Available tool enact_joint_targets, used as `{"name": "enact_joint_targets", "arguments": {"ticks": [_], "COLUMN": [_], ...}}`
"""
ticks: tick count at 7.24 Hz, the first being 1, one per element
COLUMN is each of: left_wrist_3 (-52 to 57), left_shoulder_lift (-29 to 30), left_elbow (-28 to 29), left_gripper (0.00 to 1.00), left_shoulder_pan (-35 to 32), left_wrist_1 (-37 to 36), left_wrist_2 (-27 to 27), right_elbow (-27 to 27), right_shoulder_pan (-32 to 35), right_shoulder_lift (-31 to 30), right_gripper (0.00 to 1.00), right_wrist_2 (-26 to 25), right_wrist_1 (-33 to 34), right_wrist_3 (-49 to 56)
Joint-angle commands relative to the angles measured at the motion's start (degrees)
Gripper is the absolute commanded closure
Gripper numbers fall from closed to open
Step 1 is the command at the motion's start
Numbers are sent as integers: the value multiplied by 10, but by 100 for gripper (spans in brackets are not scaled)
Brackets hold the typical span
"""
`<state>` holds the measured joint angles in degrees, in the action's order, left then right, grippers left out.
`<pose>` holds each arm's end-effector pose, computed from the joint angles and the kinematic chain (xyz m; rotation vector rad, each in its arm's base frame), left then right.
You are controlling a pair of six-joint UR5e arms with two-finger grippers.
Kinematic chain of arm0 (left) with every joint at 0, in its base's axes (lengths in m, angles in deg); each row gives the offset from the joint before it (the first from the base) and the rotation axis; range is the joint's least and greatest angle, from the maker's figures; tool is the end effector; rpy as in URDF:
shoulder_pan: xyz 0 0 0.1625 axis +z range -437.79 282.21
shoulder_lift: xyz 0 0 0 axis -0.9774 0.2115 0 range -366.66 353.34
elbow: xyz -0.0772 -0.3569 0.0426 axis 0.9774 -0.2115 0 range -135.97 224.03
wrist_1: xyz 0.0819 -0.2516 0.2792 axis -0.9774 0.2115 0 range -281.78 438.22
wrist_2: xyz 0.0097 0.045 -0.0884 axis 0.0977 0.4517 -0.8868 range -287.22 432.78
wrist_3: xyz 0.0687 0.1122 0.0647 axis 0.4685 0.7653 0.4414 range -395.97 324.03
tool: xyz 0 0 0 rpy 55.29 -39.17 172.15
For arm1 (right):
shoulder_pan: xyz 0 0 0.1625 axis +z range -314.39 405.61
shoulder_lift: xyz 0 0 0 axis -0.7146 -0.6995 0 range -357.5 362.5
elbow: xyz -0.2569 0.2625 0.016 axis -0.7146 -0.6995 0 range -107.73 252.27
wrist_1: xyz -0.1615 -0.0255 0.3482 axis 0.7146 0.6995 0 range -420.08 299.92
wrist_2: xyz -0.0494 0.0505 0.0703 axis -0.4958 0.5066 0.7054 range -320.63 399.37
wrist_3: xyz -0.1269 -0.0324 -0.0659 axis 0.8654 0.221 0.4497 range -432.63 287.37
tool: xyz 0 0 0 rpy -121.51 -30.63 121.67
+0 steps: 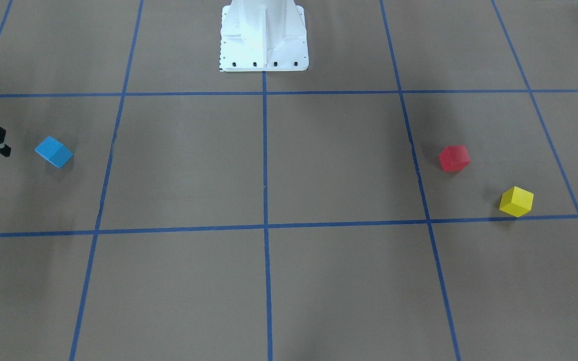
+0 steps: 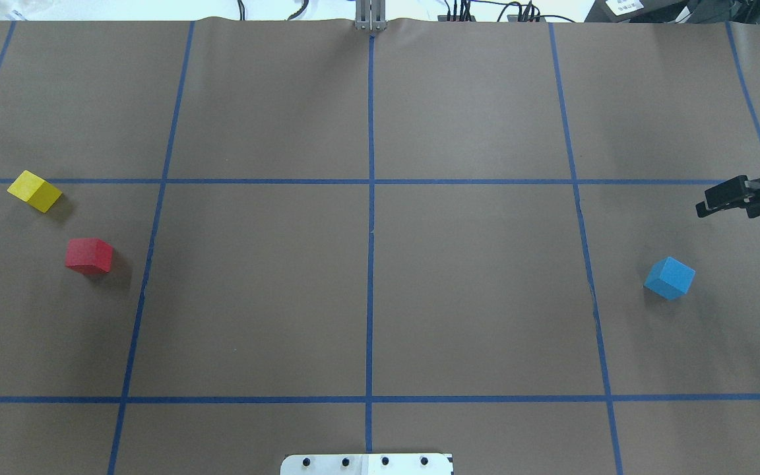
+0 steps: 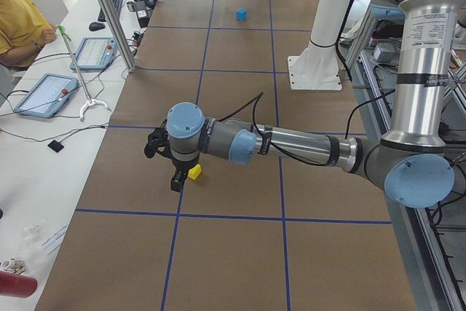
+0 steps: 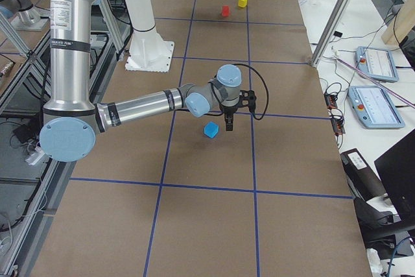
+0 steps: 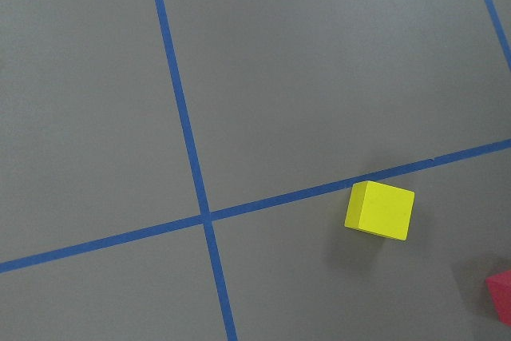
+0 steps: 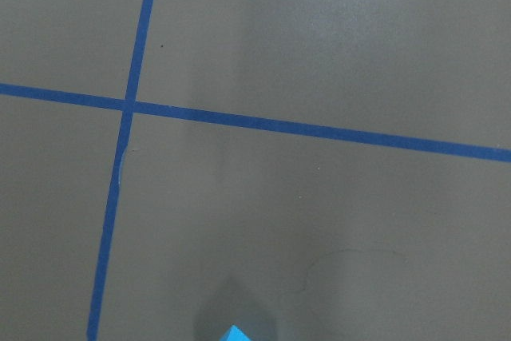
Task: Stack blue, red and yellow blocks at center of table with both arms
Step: 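Lower the right gripper and grasp the blue cube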
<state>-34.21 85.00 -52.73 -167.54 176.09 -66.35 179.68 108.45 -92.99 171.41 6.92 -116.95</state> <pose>-0.0203 -0.4902 0.5412 0.2779 0.8483 0.1547 -0.1798 -0.4270 0.4862 0.0566 -0.9142 0.0548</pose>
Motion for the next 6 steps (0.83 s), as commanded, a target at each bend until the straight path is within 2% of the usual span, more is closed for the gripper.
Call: {"name": "enact_joint_targets", "arguments": {"ticks": [1,2,3,5,6], "left_wrist_3": [0,0,0,0,0], "left_shoulder_lift": [-1,-1,-1,-2,-1], "left_elbow": [0,-1,-2,-2,-3], "left_gripper": [0,0,1,1,0], "left_shoulder_pan": [0,0,0,0,0], "left_wrist_1": [1,1,1,1,1], "left_wrist_2": [0,-1,0,-1,-1], "right_elbow": [20,25,25,24,20], "right_shoulder_pan": [-95,-160,-197,-219,-224], "right_shoulder_lift": [-53,-56,-68,-73,-73], "right_gripper": [6,6,6,6,6], "right_wrist_2": [-80,-165,-216,-266,-273], "right_wrist_1": [-89,-89,-89,-87,-86], "right_wrist_3": [-202,-276,-314,-363,-375]}}
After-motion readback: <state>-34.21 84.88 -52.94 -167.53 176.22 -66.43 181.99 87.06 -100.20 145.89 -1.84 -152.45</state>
